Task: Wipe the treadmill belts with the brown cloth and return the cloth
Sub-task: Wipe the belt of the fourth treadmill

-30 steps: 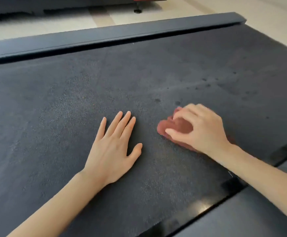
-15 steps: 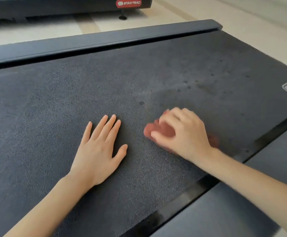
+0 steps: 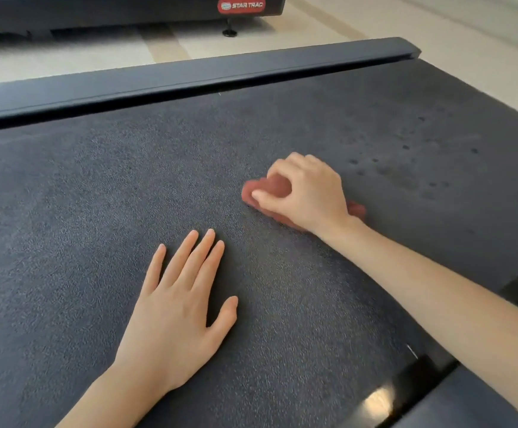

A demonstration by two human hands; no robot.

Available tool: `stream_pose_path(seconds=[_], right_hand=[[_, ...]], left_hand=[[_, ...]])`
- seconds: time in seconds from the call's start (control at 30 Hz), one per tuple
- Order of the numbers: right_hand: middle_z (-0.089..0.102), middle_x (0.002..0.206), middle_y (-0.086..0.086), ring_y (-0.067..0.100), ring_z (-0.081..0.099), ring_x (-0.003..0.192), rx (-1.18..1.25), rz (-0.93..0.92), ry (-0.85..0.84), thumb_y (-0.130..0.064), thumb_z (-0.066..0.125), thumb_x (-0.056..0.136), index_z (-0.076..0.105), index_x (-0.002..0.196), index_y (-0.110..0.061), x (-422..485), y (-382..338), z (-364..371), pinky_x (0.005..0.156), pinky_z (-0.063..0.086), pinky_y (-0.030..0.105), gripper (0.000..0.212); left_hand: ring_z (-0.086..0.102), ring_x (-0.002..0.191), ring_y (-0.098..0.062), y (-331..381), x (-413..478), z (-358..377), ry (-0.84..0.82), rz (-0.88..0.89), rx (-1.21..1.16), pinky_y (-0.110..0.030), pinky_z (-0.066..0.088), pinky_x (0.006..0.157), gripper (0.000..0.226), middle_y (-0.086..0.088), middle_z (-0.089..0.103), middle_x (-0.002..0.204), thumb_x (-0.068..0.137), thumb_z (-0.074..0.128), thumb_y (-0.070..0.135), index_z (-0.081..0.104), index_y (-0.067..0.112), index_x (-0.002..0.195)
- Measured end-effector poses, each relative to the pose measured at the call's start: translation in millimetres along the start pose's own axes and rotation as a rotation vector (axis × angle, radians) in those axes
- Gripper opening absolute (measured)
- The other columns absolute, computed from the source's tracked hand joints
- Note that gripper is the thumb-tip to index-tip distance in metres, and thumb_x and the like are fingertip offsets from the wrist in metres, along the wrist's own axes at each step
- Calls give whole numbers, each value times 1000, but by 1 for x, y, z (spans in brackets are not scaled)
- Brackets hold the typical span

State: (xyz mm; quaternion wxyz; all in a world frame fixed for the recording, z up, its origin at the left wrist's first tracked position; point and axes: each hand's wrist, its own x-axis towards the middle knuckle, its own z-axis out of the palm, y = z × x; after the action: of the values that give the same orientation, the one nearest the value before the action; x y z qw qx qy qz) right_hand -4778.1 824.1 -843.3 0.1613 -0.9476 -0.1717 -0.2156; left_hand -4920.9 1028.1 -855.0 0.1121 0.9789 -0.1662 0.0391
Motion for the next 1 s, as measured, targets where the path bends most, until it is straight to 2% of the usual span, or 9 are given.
stream_pose_path(seconds=[0.17,0.27,0.47,0.57,0.67,0.73,0.8,0.93,1.0], right_hand=[[61,94,-4,21,57,95,-114,109,-28,-60,56,79,63,91,-27,58,25,19,71,33,27,35],[62,95,0,24,57,93,-175,123,-25,-58,55,81,65,93,-25,47,16,14,75,38,31,36],[60,83,-3,19,55,75,-50,-22,17,-54,62,76,66,80,-22,-84,-9,-46,70,43,31,33],[62,83,-3,19,55,72,-64,-121,41,-54,62,78,67,79,-20,-143,11,-77,65,44,32,34],[66,85,-1,23,61,75,-209,79,44,-51,66,75,70,80,-18,-140,57,-99,65,47,29,34],[65,94,0,25,60,89,-288,338,36,-50,68,78,70,90,-21,-123,87,-104,69,41,28,32],[62,101,1,26,57,98,-359,553,30,-54,62,82,66,96,-24,-111,108,-101,70,36,29,33],[63,102,7,33,56,95,-447,703,60,-58,53,85,63,99,-23,-114,90,-95,72,40,34,39],[64,99,5,32,57,91,-422,669,38,-58,55,84,64,96,-24,-126,62,-96,70,39,32,37]], left_hand=[[15,143,-17,2,-2,-1,0,-23,0,-45,12,115,70,2,26,153,86,25,54,34,15,144],[15,143,-16,2,-1,0,-4,-18,8,-45,12,117,71,2,26,153,86,23,55,34,16,144],[7,144,-15,12,5,-2,-15,10,-43,-46,4,116,76,4,16,155,83,17,58,31,16,145],[-5,144,-11,34,21,1,-63,120,-69,-44,-5,116,80,7,6,156,81,8,62,18,19,148],[-17,142,-11,61,36,11,-89,200,-19,-47,-11,115,77,7,-9,157,85,3,63,0,21,150],[-18,143,-15,72,37,19,-104,231,36,-53,-12,114,75,4,-11,157,87,5,62,-3,20,149],[-15,143,-17,74,36,24,-97,232,66,-55,-11,113,77,3,-8,158,86,1,62,0,19,150],[-9,145,-18,71,36,27,-78,242,54,-55,-8,114,79,2,-1,158,85,0,63,6,19,150],[-8,145,-18,72,36,27,-87,251,51,-55,-7,113,80,2,0,158,83,1,63,6,19,150]])
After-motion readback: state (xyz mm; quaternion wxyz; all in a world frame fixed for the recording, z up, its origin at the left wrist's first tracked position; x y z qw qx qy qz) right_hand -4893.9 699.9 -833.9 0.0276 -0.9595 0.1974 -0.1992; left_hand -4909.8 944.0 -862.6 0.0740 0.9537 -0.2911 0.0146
